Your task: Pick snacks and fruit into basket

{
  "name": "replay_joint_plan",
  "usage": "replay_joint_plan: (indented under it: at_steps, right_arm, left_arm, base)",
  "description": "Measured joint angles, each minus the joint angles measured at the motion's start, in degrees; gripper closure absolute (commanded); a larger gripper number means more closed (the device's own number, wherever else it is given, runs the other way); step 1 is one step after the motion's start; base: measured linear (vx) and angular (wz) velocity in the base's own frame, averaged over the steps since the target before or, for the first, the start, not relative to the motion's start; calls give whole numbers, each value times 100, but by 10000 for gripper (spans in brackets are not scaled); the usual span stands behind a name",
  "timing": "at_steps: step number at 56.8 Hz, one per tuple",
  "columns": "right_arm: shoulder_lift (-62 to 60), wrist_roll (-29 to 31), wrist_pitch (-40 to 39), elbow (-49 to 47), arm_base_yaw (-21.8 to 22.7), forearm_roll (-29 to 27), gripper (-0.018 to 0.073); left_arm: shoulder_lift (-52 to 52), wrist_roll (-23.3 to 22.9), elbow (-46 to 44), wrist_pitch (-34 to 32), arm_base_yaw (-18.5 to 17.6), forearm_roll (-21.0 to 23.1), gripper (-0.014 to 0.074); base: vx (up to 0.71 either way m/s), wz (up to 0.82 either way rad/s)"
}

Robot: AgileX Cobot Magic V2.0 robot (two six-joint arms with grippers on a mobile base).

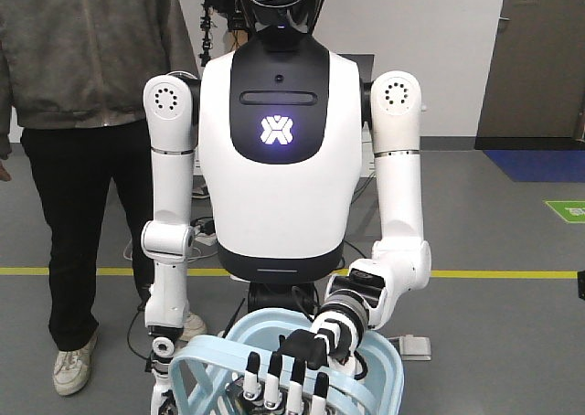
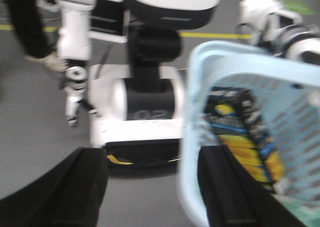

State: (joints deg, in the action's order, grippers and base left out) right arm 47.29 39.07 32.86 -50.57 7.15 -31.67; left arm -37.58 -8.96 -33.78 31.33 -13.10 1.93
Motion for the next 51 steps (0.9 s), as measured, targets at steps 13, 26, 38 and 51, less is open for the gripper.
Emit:
replay_joint_plan:
  at_steps: [13,26,38,51]
  right_arm:
    - [0,0,0,0,0,0,163]
    - [0,0,0,0,0,0,163]
    - [0,0,0,0,0,0,163]
    - [0,0,0,0,0,0,163]
  left_arm:
    - [476,-1514,0,352,89,-2366,101]
    - [516,-1602,0,352,89,-2455,101]
    - [516,-1623,0,352,89,-2455,101]
    - [516,-1623,0,352,89,-2455,101]
  base:
    - [0,0]
    - [0,0]
    - [0,0]
    - [0,0]
